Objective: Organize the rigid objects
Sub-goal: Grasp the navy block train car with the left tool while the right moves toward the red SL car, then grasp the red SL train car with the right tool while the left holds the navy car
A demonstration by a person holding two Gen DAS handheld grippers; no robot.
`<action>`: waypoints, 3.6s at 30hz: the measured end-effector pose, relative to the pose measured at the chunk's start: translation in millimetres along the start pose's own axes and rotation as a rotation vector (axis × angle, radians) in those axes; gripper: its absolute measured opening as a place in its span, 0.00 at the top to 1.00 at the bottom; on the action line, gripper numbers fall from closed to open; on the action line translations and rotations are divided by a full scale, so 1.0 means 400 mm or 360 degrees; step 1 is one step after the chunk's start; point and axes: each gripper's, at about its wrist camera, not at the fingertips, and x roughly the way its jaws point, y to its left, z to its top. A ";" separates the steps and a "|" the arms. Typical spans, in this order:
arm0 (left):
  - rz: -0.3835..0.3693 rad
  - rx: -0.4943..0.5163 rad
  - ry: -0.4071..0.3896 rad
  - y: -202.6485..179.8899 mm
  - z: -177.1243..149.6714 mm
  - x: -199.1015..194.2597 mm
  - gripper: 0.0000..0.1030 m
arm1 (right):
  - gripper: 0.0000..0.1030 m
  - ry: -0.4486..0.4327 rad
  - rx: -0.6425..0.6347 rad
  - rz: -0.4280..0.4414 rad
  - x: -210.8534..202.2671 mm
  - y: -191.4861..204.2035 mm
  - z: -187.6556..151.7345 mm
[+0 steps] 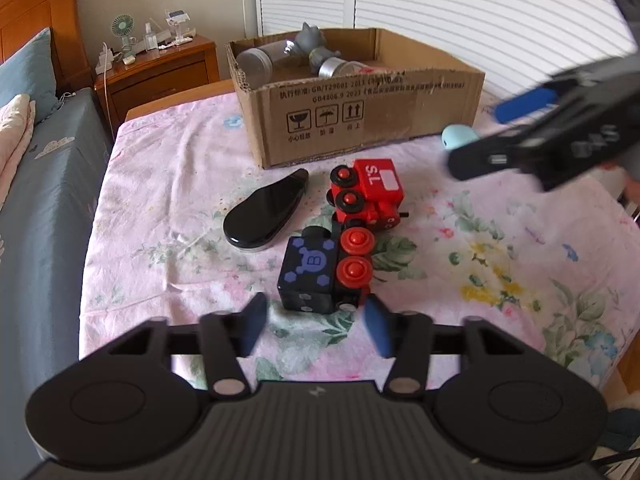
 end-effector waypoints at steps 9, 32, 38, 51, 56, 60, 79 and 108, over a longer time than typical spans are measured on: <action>-0.0023 0.0055 -0.0091 -0.005 0.016 0.007 0.29 | 0.00 0.0076 -0.0088 0.0027 0.124 0.079 0.086; -0.0166 0.0158 -0.0032 -0.053 0.033 0.050 0.25 | 0.00 0.0141 0.0095 -0.0025 0.062 -0.021 -0.102; -0.0161 0.0230 -0.0015 -0.094 0.033 0.059 0.25 | 0.00 0.0151 0.0134 -0.0009 0.039 -0.050 -0.119; -0.0125 0.1094 -0.0040 -0.170 0.066 0.054 0.26 | 0.01 0.0132 -0.0569 0.0248 -0.094 0.007 -0.156; -0.0245 0.1272 -0.0052 -0.184 0.090 0.078 0.26 | 0.21 0.0192 -0.0712 0.0320 -0.063 0.038 -0.166; -0.0354 0.1196 0.0005 -0.179 0.111 0.090 0.41 | 0.32 0.0227 -0.0736 0.0268 -0.041 0.059 -0.169; -0.0100 0.0227 0.0141 -0.147 0.098 0.071 0.49 | 0.35 0.0147 -0.0030 -0.0042 -0.052 0.022 -0.202; -0.0116 0.0111 0.0104 -0.100 0.079 0.111 0.01 | 0.00 0.0094 -0.0080 0.0098 -0.053 -0.019 -0.256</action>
